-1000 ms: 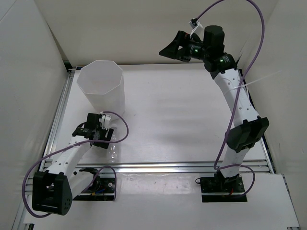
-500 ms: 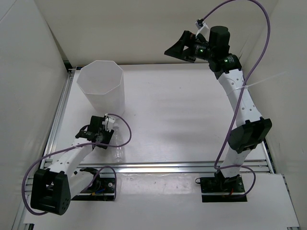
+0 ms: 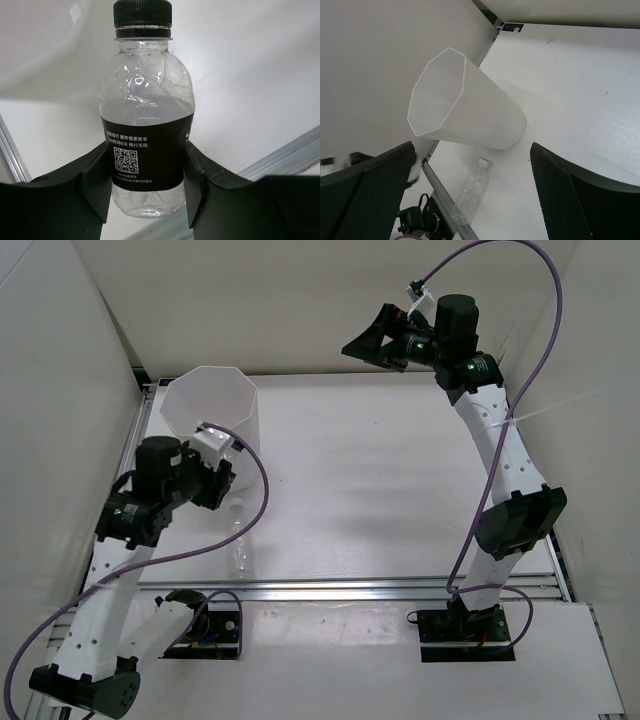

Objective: Put the plastic bottles in the bin

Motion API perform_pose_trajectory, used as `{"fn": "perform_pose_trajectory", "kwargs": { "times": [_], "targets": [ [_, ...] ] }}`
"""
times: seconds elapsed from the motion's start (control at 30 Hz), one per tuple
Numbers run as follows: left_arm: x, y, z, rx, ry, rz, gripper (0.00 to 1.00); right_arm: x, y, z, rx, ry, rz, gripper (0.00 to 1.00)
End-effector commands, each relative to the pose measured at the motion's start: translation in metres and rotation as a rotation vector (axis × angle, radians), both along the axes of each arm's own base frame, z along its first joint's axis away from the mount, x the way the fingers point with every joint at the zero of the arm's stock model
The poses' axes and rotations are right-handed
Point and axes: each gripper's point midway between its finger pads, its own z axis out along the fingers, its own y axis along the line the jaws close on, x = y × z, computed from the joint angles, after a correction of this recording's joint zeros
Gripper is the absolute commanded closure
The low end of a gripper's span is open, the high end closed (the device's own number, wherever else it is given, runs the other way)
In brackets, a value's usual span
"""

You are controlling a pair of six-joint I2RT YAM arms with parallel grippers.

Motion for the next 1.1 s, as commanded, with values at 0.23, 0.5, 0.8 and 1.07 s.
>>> {"fn": "perform_pose_trajectory", "kwargs": {
  "times": [0.23,0.5,0.8,1.07],
  "targets": [
    [0.068,-0.012,0.207,-0.183,-0.51,0.084,0.46,-0.011,-0.001,0.032,0.028,-0.034,0.025,0.0],
    [0.174,0.002,0.188,-0.149,-0.411,0.355,0.0,-0.023,-0.008,0.045,0.023,-0.066,0.028,0.0],
    [0.1,0.055,0.189,-0.199,-0.472,0.614,0.0,-0.024,-0.047,0.026,0.0,-0.011,-0.046,0.0],
    [0.041,0.074,0.136,-0.196,-0.445,0.649,0.0,-0.015,-0.048,0.015,0.006,0.034,-0.059,0.0]
  ]
}}
